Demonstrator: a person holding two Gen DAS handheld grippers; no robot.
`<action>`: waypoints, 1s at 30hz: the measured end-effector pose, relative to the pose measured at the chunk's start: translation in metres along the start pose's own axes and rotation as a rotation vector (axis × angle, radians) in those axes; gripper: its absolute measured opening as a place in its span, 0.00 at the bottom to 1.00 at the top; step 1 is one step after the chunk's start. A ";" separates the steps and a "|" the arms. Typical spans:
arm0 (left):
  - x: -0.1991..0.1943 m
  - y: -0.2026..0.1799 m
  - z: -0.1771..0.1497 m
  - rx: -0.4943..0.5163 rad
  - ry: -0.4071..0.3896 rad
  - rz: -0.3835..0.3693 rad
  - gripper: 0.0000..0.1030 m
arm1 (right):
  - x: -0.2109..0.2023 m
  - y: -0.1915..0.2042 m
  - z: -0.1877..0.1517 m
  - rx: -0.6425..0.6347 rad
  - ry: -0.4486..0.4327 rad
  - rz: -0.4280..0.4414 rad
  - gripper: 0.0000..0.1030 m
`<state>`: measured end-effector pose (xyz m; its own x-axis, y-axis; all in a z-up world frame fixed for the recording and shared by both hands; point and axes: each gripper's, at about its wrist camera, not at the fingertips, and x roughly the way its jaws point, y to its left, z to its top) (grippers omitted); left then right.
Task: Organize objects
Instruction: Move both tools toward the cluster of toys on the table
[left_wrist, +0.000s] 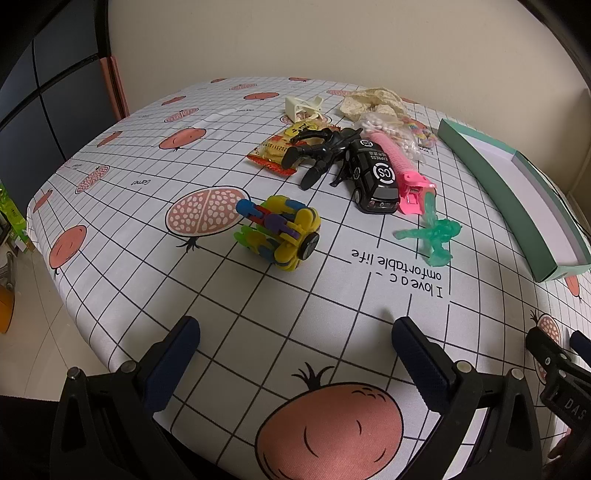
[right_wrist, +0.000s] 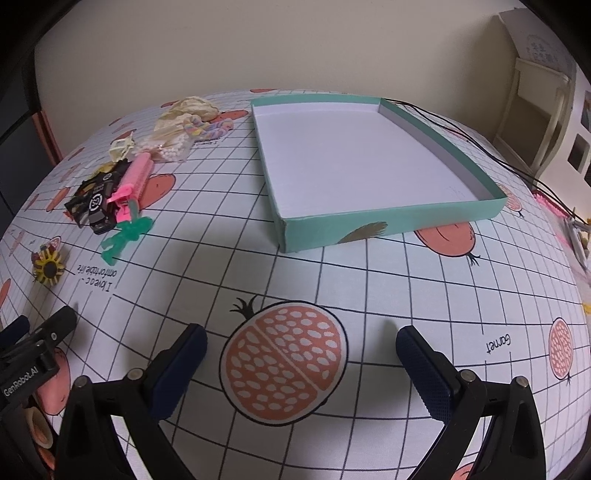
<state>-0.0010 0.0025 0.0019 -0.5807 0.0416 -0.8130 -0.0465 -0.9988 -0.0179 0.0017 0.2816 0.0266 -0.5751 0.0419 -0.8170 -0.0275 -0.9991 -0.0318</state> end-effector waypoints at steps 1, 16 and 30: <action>0.000 0.000 0.000 0.001 0.002 0.000 1.00 | 0.000 -0.001 0.000 0.003 0.001 -0.002 1.00; 0.001 0.000 0.001 0.004 0.007 -0.007 1.00 | 0.000 -0.001 0.000 0.004 0.003 -0.003 1.00; 0.002 0.000 0.004 0.008 0.018 -0.014 1.00 | 0.001 -0.002 0.001 0.007 0.019 -0.003 1.00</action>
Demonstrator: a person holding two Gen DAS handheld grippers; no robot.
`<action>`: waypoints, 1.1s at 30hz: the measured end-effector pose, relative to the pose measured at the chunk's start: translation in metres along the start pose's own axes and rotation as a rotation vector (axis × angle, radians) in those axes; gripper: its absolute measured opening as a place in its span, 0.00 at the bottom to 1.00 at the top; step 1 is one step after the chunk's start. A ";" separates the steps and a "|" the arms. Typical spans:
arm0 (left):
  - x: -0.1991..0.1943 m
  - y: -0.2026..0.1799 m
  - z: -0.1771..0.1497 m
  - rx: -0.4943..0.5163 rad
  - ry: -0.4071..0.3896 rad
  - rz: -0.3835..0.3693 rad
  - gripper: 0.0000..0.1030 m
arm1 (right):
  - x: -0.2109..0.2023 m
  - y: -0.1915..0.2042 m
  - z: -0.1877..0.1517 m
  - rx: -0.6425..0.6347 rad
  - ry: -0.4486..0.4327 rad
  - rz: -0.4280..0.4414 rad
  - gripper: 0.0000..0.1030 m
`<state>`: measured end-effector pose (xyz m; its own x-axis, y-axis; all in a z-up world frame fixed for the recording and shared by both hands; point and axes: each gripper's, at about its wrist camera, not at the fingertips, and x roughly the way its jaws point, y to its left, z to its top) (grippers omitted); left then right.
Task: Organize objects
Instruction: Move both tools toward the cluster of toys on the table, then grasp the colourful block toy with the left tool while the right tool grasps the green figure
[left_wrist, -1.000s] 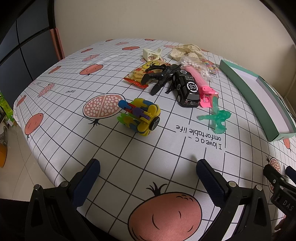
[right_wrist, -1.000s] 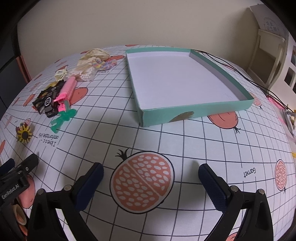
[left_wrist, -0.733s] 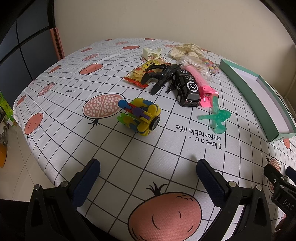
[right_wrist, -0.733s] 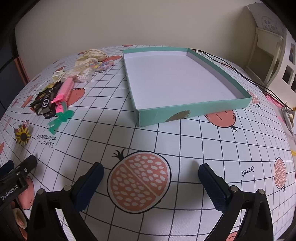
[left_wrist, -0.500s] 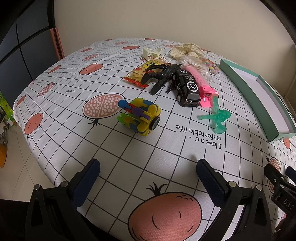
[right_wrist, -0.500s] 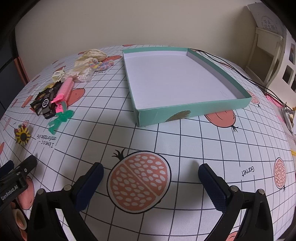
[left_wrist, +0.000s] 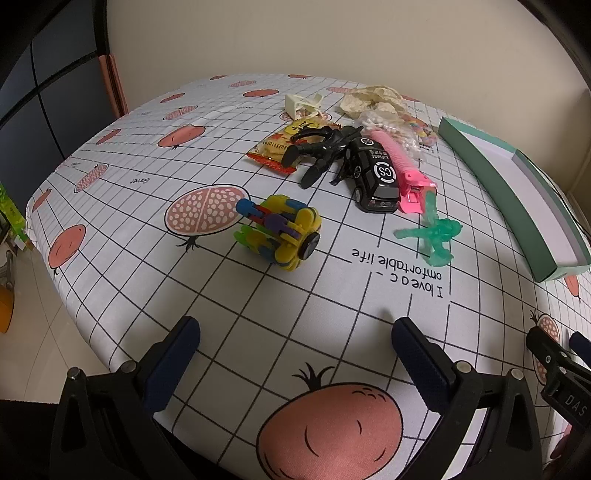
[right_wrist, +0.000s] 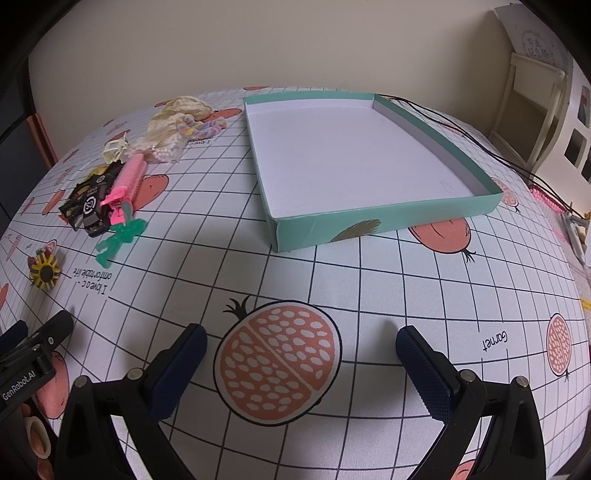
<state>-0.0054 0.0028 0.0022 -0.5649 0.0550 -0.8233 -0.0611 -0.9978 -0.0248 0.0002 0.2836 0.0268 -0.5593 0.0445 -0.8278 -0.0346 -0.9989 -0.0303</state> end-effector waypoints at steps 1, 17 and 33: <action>0.000 0.001 0.000 0.000 0.002 -0.002 1.00 | 0.000 0.000 0.001 0.002 0.005 0.000 1.00; -0.018 0.020 0.053 -0.025 0.074 -0.195 1.00 | -0.054 0.025 0.053 -0.053 -0.090 0.070 1.00; -0.014 0.028 0.137 0.028 0.186 -0.145 1.00 | -0.048 0.075 0.127 -0.185 0.052 0.169 0.99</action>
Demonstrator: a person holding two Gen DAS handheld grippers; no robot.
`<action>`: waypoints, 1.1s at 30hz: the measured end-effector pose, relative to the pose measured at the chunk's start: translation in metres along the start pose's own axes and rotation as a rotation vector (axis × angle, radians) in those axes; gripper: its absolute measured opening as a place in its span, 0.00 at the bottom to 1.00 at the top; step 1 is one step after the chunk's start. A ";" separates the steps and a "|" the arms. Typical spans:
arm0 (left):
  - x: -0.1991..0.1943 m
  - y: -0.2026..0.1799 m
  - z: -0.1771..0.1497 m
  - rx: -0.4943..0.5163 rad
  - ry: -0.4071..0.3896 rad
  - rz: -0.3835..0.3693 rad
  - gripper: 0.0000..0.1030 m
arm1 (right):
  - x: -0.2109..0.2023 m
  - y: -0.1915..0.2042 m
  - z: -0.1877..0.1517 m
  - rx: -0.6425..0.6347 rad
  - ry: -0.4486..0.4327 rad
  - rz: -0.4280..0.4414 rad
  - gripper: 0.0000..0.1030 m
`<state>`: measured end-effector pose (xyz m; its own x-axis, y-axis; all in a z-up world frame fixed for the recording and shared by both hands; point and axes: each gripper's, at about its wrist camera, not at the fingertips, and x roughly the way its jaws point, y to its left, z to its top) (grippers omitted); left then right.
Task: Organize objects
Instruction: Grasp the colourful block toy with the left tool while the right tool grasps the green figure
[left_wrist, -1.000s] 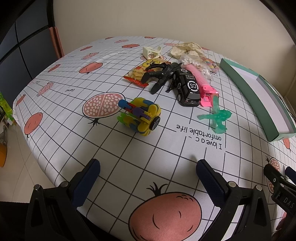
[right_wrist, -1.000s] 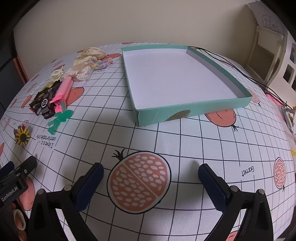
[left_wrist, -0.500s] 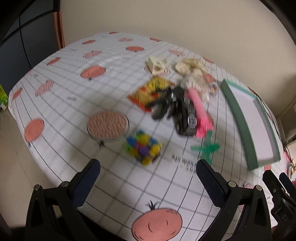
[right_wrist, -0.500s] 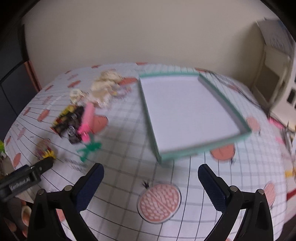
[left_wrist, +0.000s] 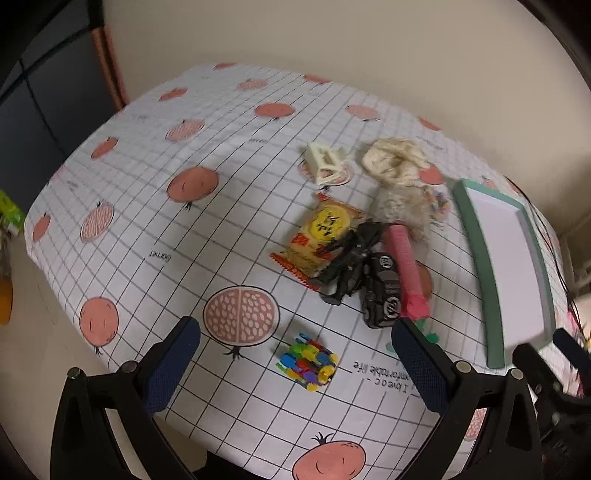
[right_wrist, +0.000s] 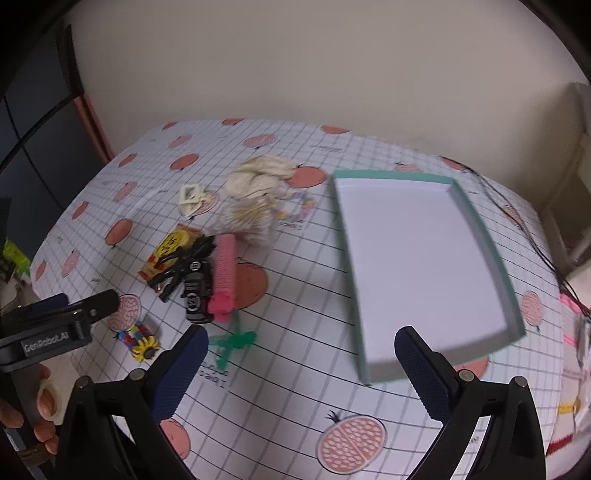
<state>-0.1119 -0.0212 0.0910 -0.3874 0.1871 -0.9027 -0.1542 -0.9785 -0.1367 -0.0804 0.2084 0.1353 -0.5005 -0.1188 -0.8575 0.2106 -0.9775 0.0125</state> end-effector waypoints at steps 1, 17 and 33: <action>0.006 0.000 0.002 -0.001 0.020 0.006 1.00 | 0.005 0.003 0.002 -0.011 0.017 -0.001 0.99; 0.062 -0.002 -0.011 -0.085 0.196 -0.004 0.96 | 0.079 0.033 -0.017 -0.072 0.216 0.051 0.95; 0.081 -0.008 -0.020 -0.078 0.260 -0.002 0.65 | 0.104 0.047 -0.019 -0.108 0.280 0.050 0.81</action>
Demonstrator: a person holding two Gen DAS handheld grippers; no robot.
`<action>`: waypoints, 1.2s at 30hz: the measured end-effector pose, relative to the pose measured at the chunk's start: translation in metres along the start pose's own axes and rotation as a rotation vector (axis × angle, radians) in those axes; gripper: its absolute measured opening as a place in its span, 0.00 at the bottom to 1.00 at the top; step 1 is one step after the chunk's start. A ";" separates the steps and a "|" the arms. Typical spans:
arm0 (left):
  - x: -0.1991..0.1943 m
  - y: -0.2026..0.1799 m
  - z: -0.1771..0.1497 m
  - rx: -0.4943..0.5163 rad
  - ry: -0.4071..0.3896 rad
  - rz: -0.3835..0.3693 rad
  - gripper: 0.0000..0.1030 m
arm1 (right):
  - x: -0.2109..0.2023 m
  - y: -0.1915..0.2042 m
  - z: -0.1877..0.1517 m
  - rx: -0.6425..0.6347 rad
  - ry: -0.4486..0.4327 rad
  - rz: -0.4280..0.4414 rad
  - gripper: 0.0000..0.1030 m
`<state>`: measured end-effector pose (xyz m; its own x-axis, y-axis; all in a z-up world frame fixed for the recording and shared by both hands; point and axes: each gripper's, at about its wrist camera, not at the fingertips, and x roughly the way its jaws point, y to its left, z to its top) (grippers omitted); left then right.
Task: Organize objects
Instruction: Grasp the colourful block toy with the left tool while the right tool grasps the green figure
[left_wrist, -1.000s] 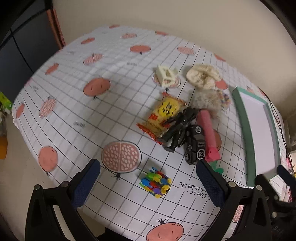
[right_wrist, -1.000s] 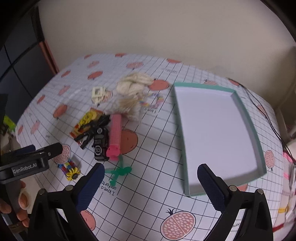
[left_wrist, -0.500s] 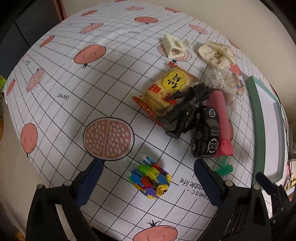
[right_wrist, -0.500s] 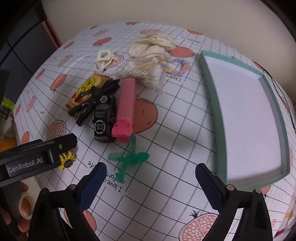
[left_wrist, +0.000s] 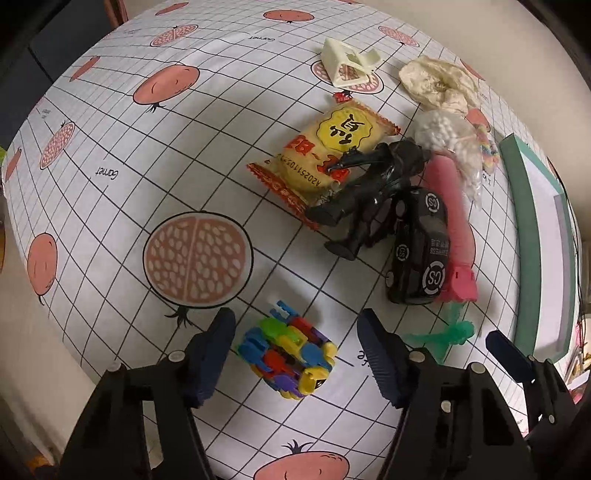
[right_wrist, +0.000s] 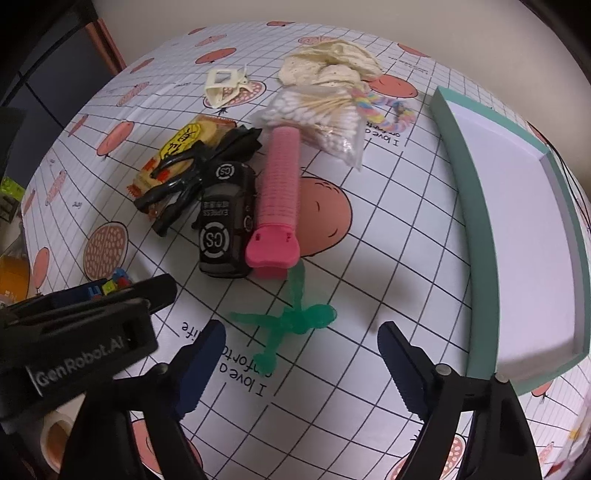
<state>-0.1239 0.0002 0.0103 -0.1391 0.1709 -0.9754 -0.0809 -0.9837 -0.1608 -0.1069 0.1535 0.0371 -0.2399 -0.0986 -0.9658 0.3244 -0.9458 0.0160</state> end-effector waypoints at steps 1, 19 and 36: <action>0.000 0.000 0.000 0.003 -0.004 0.003 0.61 | 0.001 0.000 0.001 0.001 0.003 0.000 0.79; -0.001 0.006 -0.003 0.021 -0.019 0.000 0.44 | -0.005 0.004 -0.001 -0.009 -0.001 0.025 0.49; -0.002 0.016 -0.010 0.006 -0.021 -0.028 0.44 | -0.009 0.007 0.004 0.002 0.002 0.045 0.08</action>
<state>-0.1151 -0.0163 0.0081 -0.1573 0.1997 -0.9672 -0.0906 -0.9781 -0.1872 -0.1062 0.1462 0.0467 -0.2231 -0.1401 -0.9647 0.3332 -0.9410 0.0596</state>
